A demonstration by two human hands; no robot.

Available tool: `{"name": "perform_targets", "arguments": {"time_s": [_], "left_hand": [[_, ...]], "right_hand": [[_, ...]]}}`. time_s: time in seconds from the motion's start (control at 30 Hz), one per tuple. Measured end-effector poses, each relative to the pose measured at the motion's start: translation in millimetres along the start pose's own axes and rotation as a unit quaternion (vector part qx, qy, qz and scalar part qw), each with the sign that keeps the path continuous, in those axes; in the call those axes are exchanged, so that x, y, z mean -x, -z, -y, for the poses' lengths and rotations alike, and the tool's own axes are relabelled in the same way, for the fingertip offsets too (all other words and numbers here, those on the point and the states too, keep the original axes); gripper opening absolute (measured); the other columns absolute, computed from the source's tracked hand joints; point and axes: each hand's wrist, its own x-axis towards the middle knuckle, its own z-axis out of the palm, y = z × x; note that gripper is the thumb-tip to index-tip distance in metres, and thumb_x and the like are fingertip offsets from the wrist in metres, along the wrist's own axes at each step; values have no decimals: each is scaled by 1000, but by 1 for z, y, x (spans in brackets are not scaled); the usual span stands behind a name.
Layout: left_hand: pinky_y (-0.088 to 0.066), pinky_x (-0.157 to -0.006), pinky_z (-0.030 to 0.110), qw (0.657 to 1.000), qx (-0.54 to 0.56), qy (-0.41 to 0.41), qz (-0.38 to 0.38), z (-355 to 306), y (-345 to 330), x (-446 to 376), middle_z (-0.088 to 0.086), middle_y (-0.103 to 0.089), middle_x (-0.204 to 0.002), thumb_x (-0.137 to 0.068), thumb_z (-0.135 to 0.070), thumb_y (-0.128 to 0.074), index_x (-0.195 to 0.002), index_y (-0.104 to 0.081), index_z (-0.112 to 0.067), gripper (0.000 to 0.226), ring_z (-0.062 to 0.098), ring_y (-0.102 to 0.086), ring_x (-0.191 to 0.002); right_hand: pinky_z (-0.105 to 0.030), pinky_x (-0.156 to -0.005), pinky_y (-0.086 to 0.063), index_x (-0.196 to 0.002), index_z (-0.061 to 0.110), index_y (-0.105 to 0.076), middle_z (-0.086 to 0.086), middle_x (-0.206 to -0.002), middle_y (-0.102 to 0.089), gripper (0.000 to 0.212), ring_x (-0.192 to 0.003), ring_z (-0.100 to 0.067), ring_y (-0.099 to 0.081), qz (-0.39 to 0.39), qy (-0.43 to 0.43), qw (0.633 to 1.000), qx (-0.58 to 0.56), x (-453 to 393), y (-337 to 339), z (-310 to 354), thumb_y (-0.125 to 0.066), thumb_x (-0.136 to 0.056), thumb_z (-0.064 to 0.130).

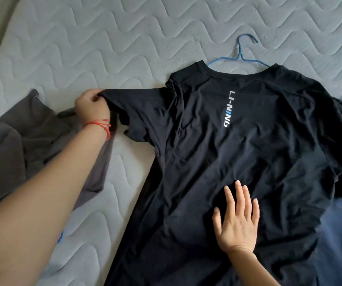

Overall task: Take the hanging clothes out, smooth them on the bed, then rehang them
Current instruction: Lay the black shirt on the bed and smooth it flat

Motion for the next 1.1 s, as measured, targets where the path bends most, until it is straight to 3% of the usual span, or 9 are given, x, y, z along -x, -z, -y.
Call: {"name": "perform_targets", "arguments": {"time_s": [0.1, 0.17, 0.23, 0.47, 0.57, 0.8, 0.93, 1.0, 1.1], "left_hand": [[-54, -80, 33, 990, -6, 135, 30, 15, 19, -32, 19, -66, -93, -86, -33, -47, -93, -63, -2, 35, 27, -62, -81], [-49, -94, 45, 977, -68, 186, 84, 24, 17, -30, 24, -62, -116, -82, -54, -42, -110, -58, 1, 64, 33, -61, -106], [-45, -100, 41, 973, -106, 180, 99, 26, 10, -18, 25, -58, -124, -77, -61, -48, -115, -57, 4, 76, 34, -56, -116], [-42, -97, 38, 962, -224, 107, 114, 43, -5, 1, 24, -58, -124, -82, -35, -63, -117, -55, 6, 55, 37, -52, -118], [-43, -95, 39, 976, -203, 61, 55, 46, 7, -2, 25, -62, -116, -84, -24, -60, -107, -62, 4, 36, 39, -55, -113], [-40, -98, 45, 957, -242, 157, -27, 66, 35, 20, 28, -49, -129, -80, -5, -53, -118, -47, 7, 40, 44, -46, -120], [-36, -98, 48, 963, -265, -14, -44, 51, 26, 8, 21, -39, -134, -77, -9, -56, -124, -44, -6, 49, 39, -38, -125], [-34, -100, 47, 949, -298, -104, 20, 45, 18, -14, 17, -39, -137, -81, -15, -56, -129, -43, -10, 49, 36, -37, -127], [-37, -101, 47, 907, -375, -145, 129, 45, 11, -45, 17, -50, -132, -84, -25, -60, -125, -51, -14, 44, 38, -44, -123]], "right_hand": [[-34, -117, 3, -134, 16, -36, -6, -149, -25, 59, -144, -6, 10, 1, -2, 1000, -5, 1, 1, 0, -34, -81, 42], [-34, -117, 3, -134, 15, -37, -7, -148, -26, 59, -144, -6, 10, 2, -3, 1000, -8, 1, 2, 1, -35, -81, 42], [-33, -117, 3, -133, 15, -38, -8, -148, -27, 59, -144, -6, 9, -1, -1, 1000, -10, 1, 2, 1, -35, -81, 41], [-33, -117, 4, -133, 15, -37, -8, -148, -26, 59, -144, -5, 10, -5, -1, 1000, 2, 0, 1, 1, -35, -81, 42], [-33, -117, 3, -133, 15, -38, -7, -148, -26, 59, -145, -7, 8, -6, 0, 1000, 3, 0, 1, 2, -35, -81, 41], [-32, -117, 4, -133, 14, -38, -9, -148, -28, 59, -144, -6, 9, 1, -2, 1000, -2, 0, 2, 2, -34, -81, 42], [-33, -117, 3, -133, 14, -38, -9, -147, -28, 59, -144, -6, 8, -2, 0, 1000, -6, 0, 2, 1, -34, -81, 41], [-33, -117, 3, -134, 15, -37, -9, -147, -28, 58, -144, -6, 8, -4, 1, 1000, -5, 0, 2, 1, -34, -82, 42], [-33, -117, 3, -134, 15, -36, -9, -148, -27, 55, -145, -7, 8, -8, 3, 1000, 1, 1, 0, 1, -22, -91, 46]]}}
